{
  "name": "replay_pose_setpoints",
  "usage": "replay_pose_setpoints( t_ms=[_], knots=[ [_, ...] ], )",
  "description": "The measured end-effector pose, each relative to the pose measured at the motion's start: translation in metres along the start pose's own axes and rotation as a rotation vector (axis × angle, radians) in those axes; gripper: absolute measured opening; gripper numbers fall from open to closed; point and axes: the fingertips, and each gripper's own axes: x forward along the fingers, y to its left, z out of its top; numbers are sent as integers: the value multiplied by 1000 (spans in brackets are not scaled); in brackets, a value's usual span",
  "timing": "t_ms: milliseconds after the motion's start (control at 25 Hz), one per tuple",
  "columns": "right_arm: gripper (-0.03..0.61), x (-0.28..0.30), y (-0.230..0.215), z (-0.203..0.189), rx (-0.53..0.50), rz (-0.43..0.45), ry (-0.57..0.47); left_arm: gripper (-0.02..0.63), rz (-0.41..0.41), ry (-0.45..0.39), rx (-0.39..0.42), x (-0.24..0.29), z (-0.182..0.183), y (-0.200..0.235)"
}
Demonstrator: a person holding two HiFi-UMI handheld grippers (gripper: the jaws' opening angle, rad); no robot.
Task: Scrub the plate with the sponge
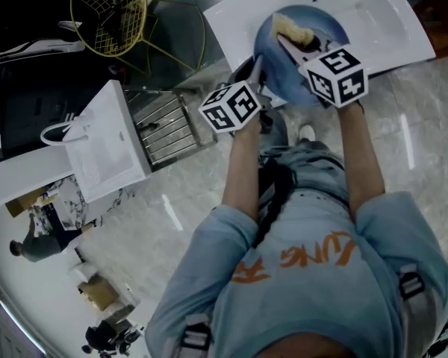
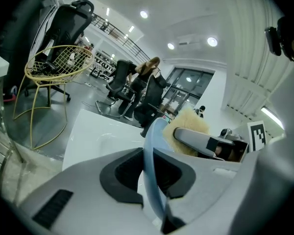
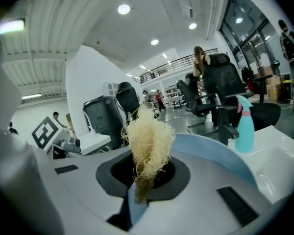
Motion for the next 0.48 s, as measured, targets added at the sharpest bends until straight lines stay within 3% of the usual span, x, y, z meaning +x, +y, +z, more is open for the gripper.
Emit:
replay_pose_setpoints(
  t_ms=[320, 480],
  knots=[
    [32, 30, 49, -17, -29, 148, 68, 31, 22, -18, -4, -15, -1, 13],
    [32, 36, 54, -28, -34, 152, 108, 32, 21, -21, -1, -21, -1, 16]
  ],
)
